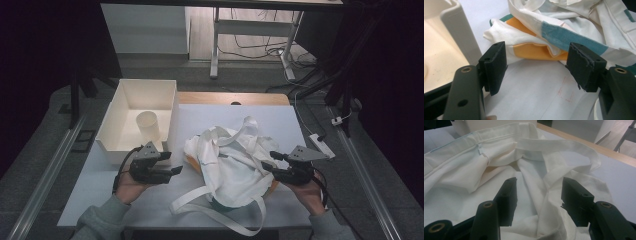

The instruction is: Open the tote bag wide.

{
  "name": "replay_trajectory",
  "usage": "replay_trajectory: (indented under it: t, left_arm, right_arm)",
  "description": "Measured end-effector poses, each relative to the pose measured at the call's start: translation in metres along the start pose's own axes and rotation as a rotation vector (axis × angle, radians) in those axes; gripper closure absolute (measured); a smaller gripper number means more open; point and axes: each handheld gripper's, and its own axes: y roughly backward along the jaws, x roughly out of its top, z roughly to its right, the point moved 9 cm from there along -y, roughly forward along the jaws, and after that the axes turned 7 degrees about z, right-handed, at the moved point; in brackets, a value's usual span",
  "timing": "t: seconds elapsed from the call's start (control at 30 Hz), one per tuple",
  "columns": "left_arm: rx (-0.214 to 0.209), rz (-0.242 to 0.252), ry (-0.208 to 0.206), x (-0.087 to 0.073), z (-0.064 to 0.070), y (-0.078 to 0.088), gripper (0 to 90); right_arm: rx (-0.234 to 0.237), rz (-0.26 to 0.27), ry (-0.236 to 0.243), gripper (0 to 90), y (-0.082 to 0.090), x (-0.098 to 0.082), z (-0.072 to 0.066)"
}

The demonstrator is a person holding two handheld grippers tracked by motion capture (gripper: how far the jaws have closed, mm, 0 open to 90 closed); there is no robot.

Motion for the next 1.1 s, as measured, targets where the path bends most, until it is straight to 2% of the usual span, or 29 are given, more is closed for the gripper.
replay_trajectory:
  t: [0.13, 0.27, 0.33, 0.47, 0.5, 0.53, 0.57, 0.6, 0.63, 0.7, 0.8, 1.1]
  left_arm:
    - [-0.004, 0.01, -0.001, 0.006, 0.002, 0.008, 33.1]
    - [0.007, 0.023, 0.009, 0.021, -0.002, 0.017, 33.1]
    - [0.027, 0.022, 0.003, 0.03, -0.007, 0.019, 33.1]
    - [0.047, 0.021, 0.023, 0.042, -0.02, 0.018, 32.9]
    - [0.042, 0.011, 0.028, 0.044, -0.024, 0.017, 32.8]
    - [0.013, 0.021, 0.043, 0.048, -0.024, 0.017, 35.5]
    - [0.019, 0.019, 0.049, 0.051, -0.027, 0.016, 34.6]
    - [0.06, 0.006, 0.045, 0.052, -0.031, 0.015, 32.0]
    - [0.064, 0.007, 0.038, 0.054, -0.031, 0.015, 32.9]
    - [0.04, 0.015, 0.02, 0.057, -0.025, 0.016, 32.8]
    - [0.052, 0.014, -0.006, 0.059, -0.021, 0.017, 32.4]
    - [0.108, 0.037, 0.011, 0.072, -0.042, 0.022, 32.4]
  right_arm:
    - [0.009, -0.007, -0.009, 45.8, -0.005, -0.001, -0.001]
    - [0.008, -0.031, 0.0, 45.4, -0.012, -0.006, -0.001]
    - [0.01, -0.032, 0.009, 45.4, -0.011, -0.007, -0.003]
    - [0.009, -0.023, 0.012, 45.3, -0.007, -0.006, -0.004]
    - [0.01, -0.018, 0.009, 45.3, -0.006, -0.005, -0.004]
    - [0.015, -0.014, 0.004, 45.3, -0.007, -0.005, -0.004]
    - [0.017, -0.018, 0.008, 45.3, -0.007, -0.006, -0.004]
    - [0.018, -0.018, 0.007, 45.3, -0.008, -0.007, -0.004]
    - [0.023, -0.022, 0.007, 45.2, -0.008, -0.008, -0.003]
    - [0.025, -0.026, 0.006, 45.1, -0.009, -0.009, -0.003]
    - [0.021, -0.03, 0.012, 44.7, -0.008, -0.011, -0.003]
    - [0.014, -0.019, 0.01, 44.7, -0.006, -0.009, -0.002]
